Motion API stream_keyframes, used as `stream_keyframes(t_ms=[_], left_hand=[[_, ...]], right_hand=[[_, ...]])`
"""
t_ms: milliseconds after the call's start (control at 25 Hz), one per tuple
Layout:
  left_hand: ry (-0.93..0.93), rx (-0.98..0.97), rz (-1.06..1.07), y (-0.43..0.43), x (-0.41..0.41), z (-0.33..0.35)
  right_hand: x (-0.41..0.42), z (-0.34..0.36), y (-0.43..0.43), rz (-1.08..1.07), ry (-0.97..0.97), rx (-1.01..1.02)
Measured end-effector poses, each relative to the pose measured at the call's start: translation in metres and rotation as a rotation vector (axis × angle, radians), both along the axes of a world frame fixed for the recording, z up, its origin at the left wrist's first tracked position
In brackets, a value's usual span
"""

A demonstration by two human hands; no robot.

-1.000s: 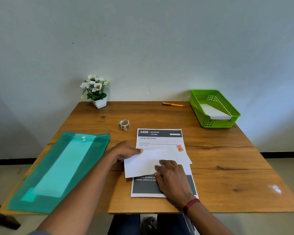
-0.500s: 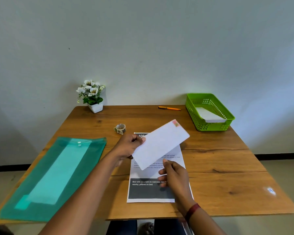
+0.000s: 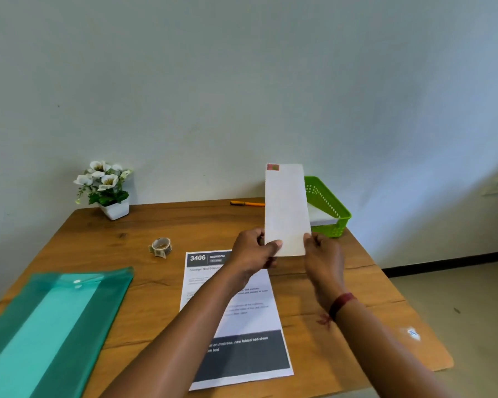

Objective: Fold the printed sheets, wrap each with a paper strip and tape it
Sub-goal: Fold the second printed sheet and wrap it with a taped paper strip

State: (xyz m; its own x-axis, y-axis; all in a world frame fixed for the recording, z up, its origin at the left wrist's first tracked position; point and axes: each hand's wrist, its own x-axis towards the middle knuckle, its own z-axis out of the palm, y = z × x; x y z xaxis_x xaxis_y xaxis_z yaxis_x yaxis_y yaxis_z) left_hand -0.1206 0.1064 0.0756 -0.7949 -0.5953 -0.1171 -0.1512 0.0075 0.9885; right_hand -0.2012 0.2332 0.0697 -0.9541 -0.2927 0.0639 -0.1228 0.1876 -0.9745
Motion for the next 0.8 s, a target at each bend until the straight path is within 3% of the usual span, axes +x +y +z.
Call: stream_keyframes(t_ms=[120, 400, 600, 800], left_hand=[[0.049, 0.187, -0.056, 0.002, -0.04, 0.013], [0.075, 0.307, 0.197, -0.002, -0.134, 0.007], [0.043, 0.253, 0.209, -0.006, -0.163, -0.009], [-0.018, -0.028, 0.196, -0.008, -0.169, -0.024]], right_hand=[[-0.052, 0.017, 0.005, -0.085, 0.114, 0.118], [-0.145, 0.014, -0.008, -0.156, 0.058, 0.28], [-0.18, 0.001, -0.017, -0.187, 0.041, 0.405], [-0.199, -0.011, -0.022, -0.171, 0.076, 0.446]])
